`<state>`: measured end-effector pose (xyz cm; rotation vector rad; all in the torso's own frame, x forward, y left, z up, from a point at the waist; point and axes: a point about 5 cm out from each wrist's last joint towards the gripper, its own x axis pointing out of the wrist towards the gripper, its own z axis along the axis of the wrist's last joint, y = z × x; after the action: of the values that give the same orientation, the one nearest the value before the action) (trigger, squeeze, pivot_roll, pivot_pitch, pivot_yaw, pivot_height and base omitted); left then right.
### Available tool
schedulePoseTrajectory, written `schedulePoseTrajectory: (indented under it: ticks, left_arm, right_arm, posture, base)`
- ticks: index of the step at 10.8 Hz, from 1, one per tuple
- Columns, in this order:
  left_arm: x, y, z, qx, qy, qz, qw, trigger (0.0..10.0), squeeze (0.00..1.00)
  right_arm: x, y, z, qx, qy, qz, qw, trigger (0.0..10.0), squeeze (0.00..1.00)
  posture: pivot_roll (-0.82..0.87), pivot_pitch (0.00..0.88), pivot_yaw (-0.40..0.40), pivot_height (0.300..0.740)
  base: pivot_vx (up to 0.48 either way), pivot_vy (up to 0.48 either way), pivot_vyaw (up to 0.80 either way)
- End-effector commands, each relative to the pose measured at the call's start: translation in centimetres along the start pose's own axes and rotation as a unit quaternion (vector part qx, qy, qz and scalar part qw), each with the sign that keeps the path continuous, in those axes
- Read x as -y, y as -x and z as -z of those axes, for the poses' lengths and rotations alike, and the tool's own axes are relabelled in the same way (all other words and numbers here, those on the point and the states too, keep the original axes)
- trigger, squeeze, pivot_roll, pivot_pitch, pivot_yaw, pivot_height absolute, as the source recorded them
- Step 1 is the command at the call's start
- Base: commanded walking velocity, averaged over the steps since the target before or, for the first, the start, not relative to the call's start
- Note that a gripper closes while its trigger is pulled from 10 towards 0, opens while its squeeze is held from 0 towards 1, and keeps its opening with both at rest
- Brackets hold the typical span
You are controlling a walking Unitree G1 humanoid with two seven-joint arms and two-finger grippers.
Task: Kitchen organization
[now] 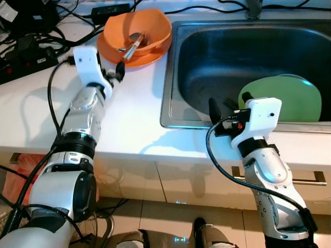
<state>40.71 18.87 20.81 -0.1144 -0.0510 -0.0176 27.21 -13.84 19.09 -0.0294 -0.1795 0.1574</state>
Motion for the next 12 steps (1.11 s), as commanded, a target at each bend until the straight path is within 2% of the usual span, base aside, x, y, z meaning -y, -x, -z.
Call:
schedulePoseTrajectory:
  ticks: [1,4,9,10,12]
  left_arm:
    - [-0.3,-0.3,-0.9,0.010,0.002,-0.009,1.000,10.0,0.00]
    - [0.7,-0.9,-1.7,0.021,0.015,-0.001,1.000,10.0,0.00]
    - [1.2,-1.3,-2.6,0.032,0.024,0.002,0.999,10.0,0.00]
    - [1.1,-1.1,-2.1,0.030,0.024,0.002,0.999,10.0,0.00]
    - [-0.3,-0.5,-1.2,0.033,0.027,-0.019,0.999,10.0,0.00]
  right_arm:
    - [0.2,0.4,2.0,-0.055,0.000,0.010,0.998,10.0,0.00]
    - [0.4,1.3,2.0,-0.060,0.000,0.021,0.998,10.0,0.00]
    - [0.6,1.3,1.8,-0.061,0.003,0.022,0.998,10.0,0.00]
    - [0.6,1.2,1.9,-0.061,0.004,0.021,0.998,10.0,0.00]
    - [0.5,0.0,1.5,-0.049,0.005,0.012,0.999,10.0,0.00]
  posture:
    - [-0.01,0.237,0.119,0.740]
    - [-0.03,0.247,0.134,0.740]
    - [-0.04,0.250,0.127,0.740]
    - [-0.04,0.240,0.122,0.740]
    - [-0.02,0.205,0.110,0.740]
  base:
    - [0.000,0.000,0.00]
    - [0.000,0.000,0.00]
    - [0.000,0.000,0.00]
    - [0.000,0.000,0.00]
    - [0.000,0.000,0.00]
